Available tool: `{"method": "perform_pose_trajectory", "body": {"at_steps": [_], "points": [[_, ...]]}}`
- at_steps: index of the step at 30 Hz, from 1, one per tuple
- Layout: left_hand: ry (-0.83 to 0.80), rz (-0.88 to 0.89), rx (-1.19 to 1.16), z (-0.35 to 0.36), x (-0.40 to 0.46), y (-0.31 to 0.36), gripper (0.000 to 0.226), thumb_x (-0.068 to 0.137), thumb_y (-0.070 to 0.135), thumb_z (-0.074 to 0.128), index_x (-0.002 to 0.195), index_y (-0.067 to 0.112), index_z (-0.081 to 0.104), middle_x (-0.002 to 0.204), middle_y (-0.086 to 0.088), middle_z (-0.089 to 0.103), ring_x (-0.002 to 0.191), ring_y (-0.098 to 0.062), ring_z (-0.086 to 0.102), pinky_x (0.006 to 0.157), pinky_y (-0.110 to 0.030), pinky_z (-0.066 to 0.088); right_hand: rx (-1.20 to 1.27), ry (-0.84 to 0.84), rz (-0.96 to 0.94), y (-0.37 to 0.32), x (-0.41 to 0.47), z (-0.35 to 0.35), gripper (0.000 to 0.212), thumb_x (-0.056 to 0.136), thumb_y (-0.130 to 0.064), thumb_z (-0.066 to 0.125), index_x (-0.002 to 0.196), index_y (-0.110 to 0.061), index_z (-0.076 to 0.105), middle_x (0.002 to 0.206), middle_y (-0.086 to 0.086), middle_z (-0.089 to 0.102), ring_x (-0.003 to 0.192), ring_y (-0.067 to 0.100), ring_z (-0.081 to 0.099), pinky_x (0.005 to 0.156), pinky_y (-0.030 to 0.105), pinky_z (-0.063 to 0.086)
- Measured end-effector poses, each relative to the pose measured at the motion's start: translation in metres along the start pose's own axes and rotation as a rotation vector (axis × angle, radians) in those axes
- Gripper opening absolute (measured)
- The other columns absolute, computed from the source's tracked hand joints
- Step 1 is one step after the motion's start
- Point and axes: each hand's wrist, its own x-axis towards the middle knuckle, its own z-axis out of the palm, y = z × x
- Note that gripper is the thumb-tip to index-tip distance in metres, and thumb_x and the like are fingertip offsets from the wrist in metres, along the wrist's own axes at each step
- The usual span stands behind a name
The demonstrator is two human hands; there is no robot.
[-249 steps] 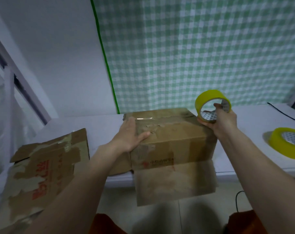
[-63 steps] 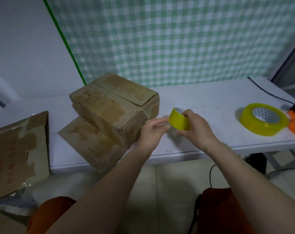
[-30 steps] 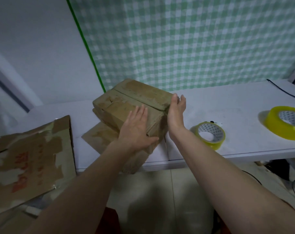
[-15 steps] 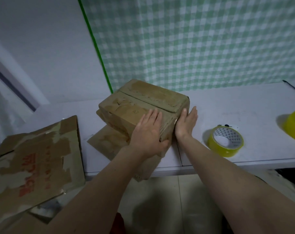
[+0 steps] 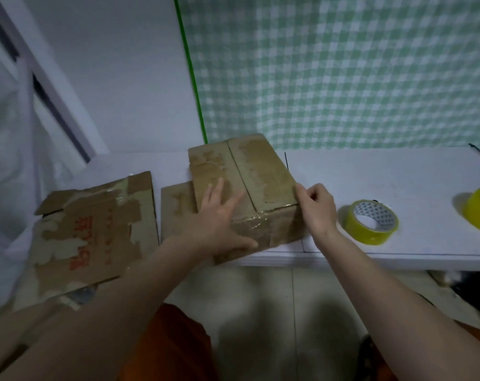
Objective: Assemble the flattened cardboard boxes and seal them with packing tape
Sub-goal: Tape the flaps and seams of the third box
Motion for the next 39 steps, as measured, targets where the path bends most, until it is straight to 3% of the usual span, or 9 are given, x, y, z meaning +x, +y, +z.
{"method": "perform_pose_trajectory", "body": {"at_steps": [3,8,11,13,17,20,29,33,39], "points": [[0.182,-0.066,0.032,0.010,-0.011,0.010,0.110,0.065,0.081,0.058,0.152,0.039,0.006,0.161,0.003,-0.015,0.149,-0.020,-0.006,0.116,-0.050,0.022,0.068,0.084,-0.010,0.008,-0.019,-0.002,0.033,0.089,-0.027,0.051,0.063,-0.016,0.035,0.059,0.000,0.035,0.060,0.016,0.034,0.060,0.034,0.030],[0.230,-0.037,0.204,0.023,-0.001,0.006,0.114,0.061,0.093,0.035,0.154,0.034,0.004,0.163,0.001,-0.005,0.149,-0.017,-0.006,0.115,-0.045,0.025,0.079,0.077,-0.045,0.018,-0.034,-0.014,0.036,0.090,-0.023,0.054,0.061,-0.017,0.033,0.057,0.000,0.032,0.059,0.015,0.033,0.060,0.034,0.030],[0.188,0.030,0.240,0.019,0.006,0.000,0.119,0.062,0.086,0.053,0.153,0.035,-0.003,0.162,0.003,-0.009,0.149,-0.015,-0.009,0.114,-0.044,0.028,-0.059,0.122,-0.133,0.015,-0.038,-0.018,0.026,0.090,-0.022,0.057,0.070,-0.015,0.041,0.070,0.002,0.044,0.069,0.020,0.043,0.068,0.039,0.038],[0.154,0.039,0.254,0.016,0.004,-0.001,0.130,0.059,0.079,0.066,0.152,0.032,-0.011,0.161,0.001,-0.017,0.148,-0.017,-0.014,0.115,-0.043,0.025,-0.293,0.185,-0.381,0.007,-0.043,-0.021,0.011,0.088,-0.016,0.061,0.091,-0.008,0.053,0.095,0.010,0.053,0.093,0.027,0.049,0.085,0.039,0.040],[0.157,-0.140,0.006,0.015,0.005,0.001,0.145,0.051,0.083,0.065,0.153,0.017,-0.015,0.159,-0.012,-0.019,0.149,-0.028,-0.009,0.118,-0.045,0.014,-0.643,-0.335,-0.787,-0.019,-0.061,-0.012,0.039,0.099,-0.031,0.044,0.129,-0.008,0.054,0.137,0.010,0.051,0.130,0.028,0.042,0.111,0.035,0.029],[0.173,-0.152,0.072,0.018,0.007,0.003,0.137,0.060,0.082,0.061,0.153,0.009,-0.007,0.160,-0.016,-0.011,0.147,-0.032,0.009,0.116,-0.043,0.020,-0.912,-0.541,-0.737,-0.027,-0.061,-0.001,0.060,0.100,-0.046,0.024,0.148,-0.011,0.027,0.157,0.006,0.022,0.146,0.019,0.016,0.119,0.029,0.005],[0.183,-0.089,0.158,0.023,0.006,-0.002,0.136,0.059,0.089,0.053,0.153,0.008,-0.002,0.160,-0.021,-0.008,0.148,-0.032,0.005,0.119,-0.041,0.015,-1.126,-0.645,-0.530,-0.048,-0.007,0.028,0.061,0.102,-0.045,0.011,0.152,-0.011,0.001,0.160,0.005,-0.004,0.147,0.016,-0.005,0.120,0.032,-0.001],[0.150,0.006,0.368,0.017,0.012,-0.009,0.138,0.060,0.095,0.036,0.152,0.002,-0.006,0.159,-0.020,-0.011,0.148,-0.029,-0.010,0.122,-0.041,-0.002,-1.165,-0.686,-0.595,-0.042,-0.023,0.020,0.062,0.101,-0.045,0.010,0.151,-0.013,-0.007,0.159,0.004,-0.013,0.146,0.014,-0.012,0.120,0.033,-0.005],[0.137,0.177,0.400,0.015,0.024,-0.010,0.127,0.067,0.092,0.026,0.152,0.003,-0.007,0.161,-0.013,-0.011,0.149,-0.022,-0.011,0.122,-0.037,-0.004,-1.174,-0.692,-0.599,-0.040,-0.019,0.019,0.060,0.102,-0.042,0.009,0.152,-0.014,-0.007,0.159,0.002,-0.014,0.146,0.012,-0.013,0.119,0.031,-0.007]]}}
